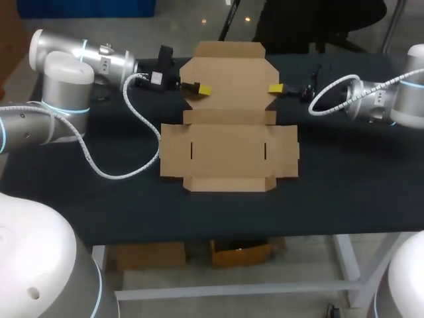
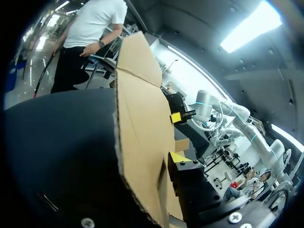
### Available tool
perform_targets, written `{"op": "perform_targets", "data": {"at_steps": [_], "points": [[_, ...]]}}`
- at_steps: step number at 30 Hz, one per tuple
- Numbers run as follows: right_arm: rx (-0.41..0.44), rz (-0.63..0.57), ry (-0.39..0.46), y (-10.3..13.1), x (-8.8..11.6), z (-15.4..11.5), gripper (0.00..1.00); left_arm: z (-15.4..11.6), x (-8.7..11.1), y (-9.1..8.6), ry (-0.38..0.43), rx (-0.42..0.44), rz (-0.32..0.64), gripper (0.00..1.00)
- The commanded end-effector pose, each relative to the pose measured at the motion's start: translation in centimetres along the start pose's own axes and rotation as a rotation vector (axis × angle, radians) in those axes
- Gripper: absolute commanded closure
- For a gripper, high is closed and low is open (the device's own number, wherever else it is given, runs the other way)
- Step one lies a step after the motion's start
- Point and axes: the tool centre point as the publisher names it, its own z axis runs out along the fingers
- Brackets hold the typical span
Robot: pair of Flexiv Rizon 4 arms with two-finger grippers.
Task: Assemble the packaging by folding the flat box into shape, placing the metal phone stand inside, and closing the box properly
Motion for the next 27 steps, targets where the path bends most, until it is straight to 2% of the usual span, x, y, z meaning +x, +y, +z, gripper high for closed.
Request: {"op": "perform_targets", "data": {"at_steps": [1, 4, 9, 17, 25, 27], "points": [[0.004, -0.003, 0.01, 0.25, -0.15, 0.11, 1.0, 0.21, -0.01, -0.26, 0.003, -0.005, 0.002, 0.7], [0.005, -0.006, 0.011, 0.34, -0.09, 0.2, 1.0, 0.28, 0.05, -0.32, 0.005, -0.004, 0.005, 0.69], [0.004, -0.009, 0.014, 0.43, -0.06, 0.26, 1.0, 0.39, 0.11, -0.37, 0.007, -0.001, 0.006, 0.72], [-0.005, -0.011, 0.018, 0.39, -0.03, 0.28, 1.0, 0.61, 0.16, -0.4, 0.014, 0.009, 0.004, 0.82], [-0.008, -0.015, 0.02, 0.36, 0.06, 0.25, 1.0, 0.74, 0.2, -0.44, 0.016, 0.016, 0.004, 1.0], [-0.009, -0.014, 0.021, 0.35, 0.07, 0.24, 1.0, 0.75, 0.21, -0.44, 0.018, 0.02, 0.005, 1.0]]}}
